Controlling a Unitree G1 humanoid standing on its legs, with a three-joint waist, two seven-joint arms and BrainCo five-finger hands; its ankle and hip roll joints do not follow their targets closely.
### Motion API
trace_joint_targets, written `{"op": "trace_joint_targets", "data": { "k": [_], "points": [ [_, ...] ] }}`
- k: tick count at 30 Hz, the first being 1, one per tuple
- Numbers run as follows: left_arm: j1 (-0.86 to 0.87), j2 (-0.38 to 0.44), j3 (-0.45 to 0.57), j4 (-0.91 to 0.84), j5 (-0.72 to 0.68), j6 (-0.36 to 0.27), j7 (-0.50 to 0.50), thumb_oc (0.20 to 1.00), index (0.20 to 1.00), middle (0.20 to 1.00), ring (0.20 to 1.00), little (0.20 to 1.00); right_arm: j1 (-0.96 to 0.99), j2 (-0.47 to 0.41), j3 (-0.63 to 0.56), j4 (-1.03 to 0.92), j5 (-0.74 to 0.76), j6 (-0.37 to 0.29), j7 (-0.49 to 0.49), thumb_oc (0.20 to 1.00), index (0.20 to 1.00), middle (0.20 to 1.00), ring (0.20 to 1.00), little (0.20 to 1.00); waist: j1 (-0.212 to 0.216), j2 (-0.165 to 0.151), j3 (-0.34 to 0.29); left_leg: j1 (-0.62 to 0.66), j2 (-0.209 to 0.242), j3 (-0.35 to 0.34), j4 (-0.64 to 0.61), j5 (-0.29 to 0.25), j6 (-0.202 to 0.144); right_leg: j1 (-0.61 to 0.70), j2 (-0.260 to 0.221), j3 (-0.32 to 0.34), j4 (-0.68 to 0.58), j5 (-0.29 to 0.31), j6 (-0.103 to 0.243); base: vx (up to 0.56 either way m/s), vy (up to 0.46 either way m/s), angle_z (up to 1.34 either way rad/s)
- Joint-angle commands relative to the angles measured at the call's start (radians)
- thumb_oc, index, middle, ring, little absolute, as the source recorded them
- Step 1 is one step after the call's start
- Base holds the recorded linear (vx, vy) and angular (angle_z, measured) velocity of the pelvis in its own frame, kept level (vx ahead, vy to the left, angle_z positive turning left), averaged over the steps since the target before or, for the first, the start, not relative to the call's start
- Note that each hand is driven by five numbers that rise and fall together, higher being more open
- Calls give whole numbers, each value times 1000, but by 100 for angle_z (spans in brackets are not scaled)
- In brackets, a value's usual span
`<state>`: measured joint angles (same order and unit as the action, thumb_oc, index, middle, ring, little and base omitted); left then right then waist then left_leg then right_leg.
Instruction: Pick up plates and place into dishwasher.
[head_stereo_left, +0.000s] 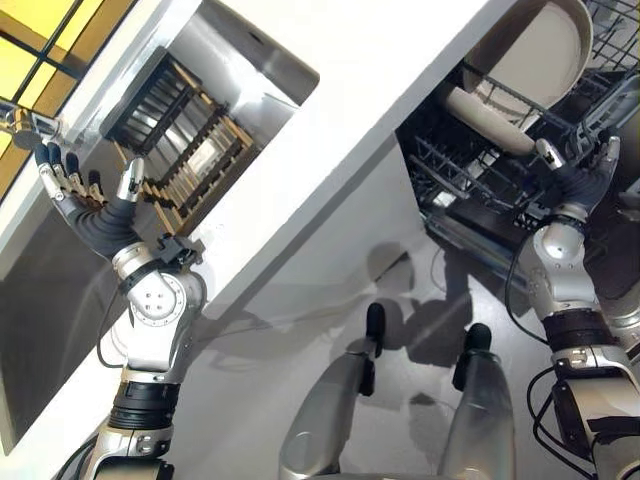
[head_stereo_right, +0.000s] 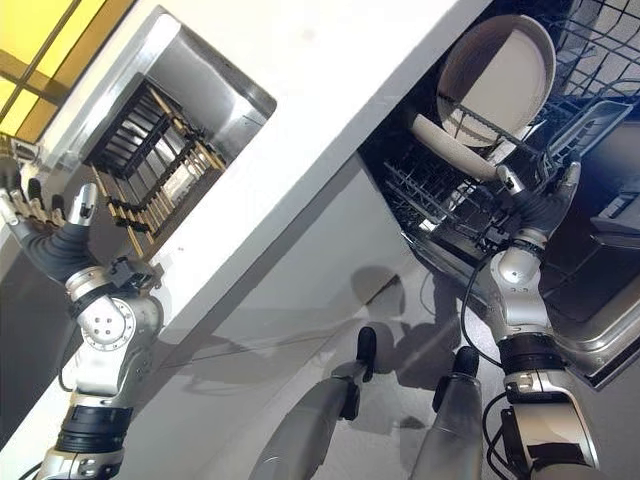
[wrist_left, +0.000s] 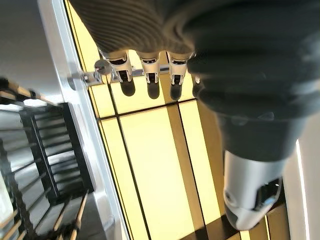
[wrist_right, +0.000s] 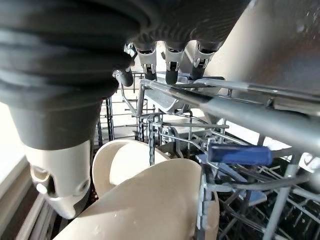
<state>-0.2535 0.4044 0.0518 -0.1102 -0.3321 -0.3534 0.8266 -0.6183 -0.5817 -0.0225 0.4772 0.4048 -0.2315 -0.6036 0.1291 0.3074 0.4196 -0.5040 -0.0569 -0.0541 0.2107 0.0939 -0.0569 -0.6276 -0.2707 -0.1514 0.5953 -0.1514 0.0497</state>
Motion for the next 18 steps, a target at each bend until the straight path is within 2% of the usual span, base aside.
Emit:
{"op": "trace_joint_targets", "data": {
  "k": [1,7,14,18],
  "points": [
    [76,33,2,87,18,-11,-10,1000,1000,1000,1000,1000,-252,3,45,-85,-84,-59,36,1000,1000,1000,1000,1000,61,-57,100,-71,-59,24,190,-135,42,70,-118,18,-304,218,83,-6,-7,12],
    [94,57,8,71,9,-20,-24,1000,1000,1000,1000,1000,-325,-39,59,-55,-76,-55,21,1000,1000,1000,1000,1000,85,-35,100,-84,-71,19,179,-123,43,58,-134,2,-302,221,91,-5,-2,12],
    [136,61,9,49,-34,-42,-64,1000,1000,1000,1000,1000,-416,-72,110,25,-55,-16,72,1000,1000,1000,1000,1000,105,7,100,-45,-84,32,146,-110,40,97,-168,-15,-328,229,97,10,62,9],
    [164,68,18,32,-58,-45,-84,1000,1000,1000,1000,1000,-423,-87,109,41,-56,-18,92,1000,1000,1000,1000,1000,115,28,100,-14,-94,33,130,-102,37,132,-190,-29,-328,229,93,22,77,15]
  ]
}}
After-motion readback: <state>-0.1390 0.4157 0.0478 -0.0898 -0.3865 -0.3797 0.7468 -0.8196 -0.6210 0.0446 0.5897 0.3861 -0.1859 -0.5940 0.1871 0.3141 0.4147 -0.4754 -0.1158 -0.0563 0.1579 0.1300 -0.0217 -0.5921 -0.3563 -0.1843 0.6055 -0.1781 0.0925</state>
